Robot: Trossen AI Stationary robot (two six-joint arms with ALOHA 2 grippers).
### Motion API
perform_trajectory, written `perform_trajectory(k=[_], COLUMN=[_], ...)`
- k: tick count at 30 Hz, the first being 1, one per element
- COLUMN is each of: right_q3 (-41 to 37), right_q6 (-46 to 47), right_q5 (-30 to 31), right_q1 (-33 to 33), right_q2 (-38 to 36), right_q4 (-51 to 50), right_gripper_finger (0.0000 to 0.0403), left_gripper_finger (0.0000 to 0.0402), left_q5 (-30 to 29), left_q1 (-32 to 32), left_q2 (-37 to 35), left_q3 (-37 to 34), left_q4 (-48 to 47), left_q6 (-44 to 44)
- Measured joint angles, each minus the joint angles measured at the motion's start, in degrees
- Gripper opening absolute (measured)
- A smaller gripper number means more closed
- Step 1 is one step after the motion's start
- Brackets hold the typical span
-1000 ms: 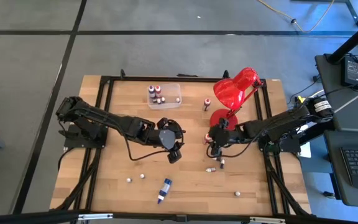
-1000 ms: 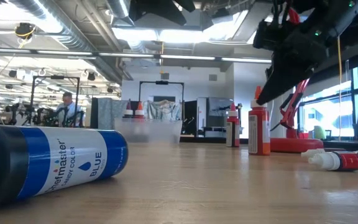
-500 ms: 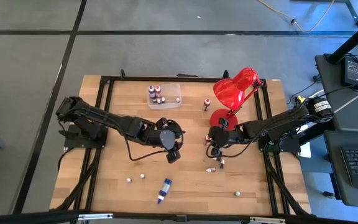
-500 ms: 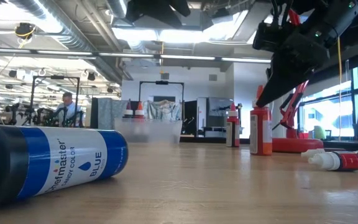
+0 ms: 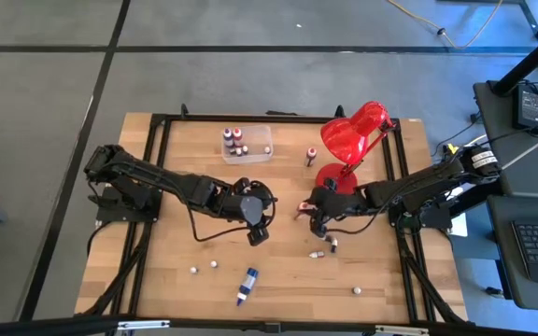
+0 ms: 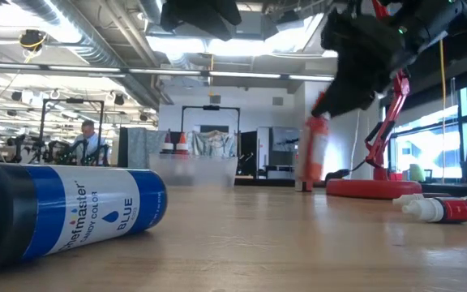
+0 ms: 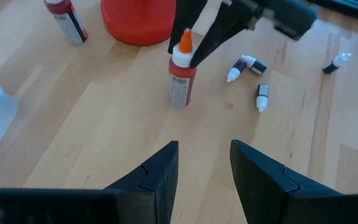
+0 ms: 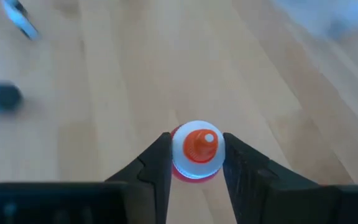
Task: Pick & Place food coloring
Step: Put the large orange food coloring bottle into the transparent bin
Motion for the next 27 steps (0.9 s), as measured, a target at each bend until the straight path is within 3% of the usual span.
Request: perform_trajectory(k=[10,15,27], right_q3=[0.0,1.0,22.11], right_q6=[-5.16,-5.63,-15.58], right_q5=[-0.9,-6.25,-13.63], right_q1=[-3.55,-7.09,-10.01], right_q2=[0.26,4.04,23.82], right_q4=[11.72,15.16,13.61], right_gripper_finger=[0.0123,0.0125,0.0128], left_gripper_finger=[0.0141,0.0141,0.0141], left_q5=[3.97,3.71,4.0], left_q1=[-2.4,-2.97,-3.19], left_q2=[0.0,-0.02,-0.11], left_q3=[0.0,0.0,0.0], left_q4=[5.77,7.05,4.7], left_q6=[1.89,2.25,2.18])
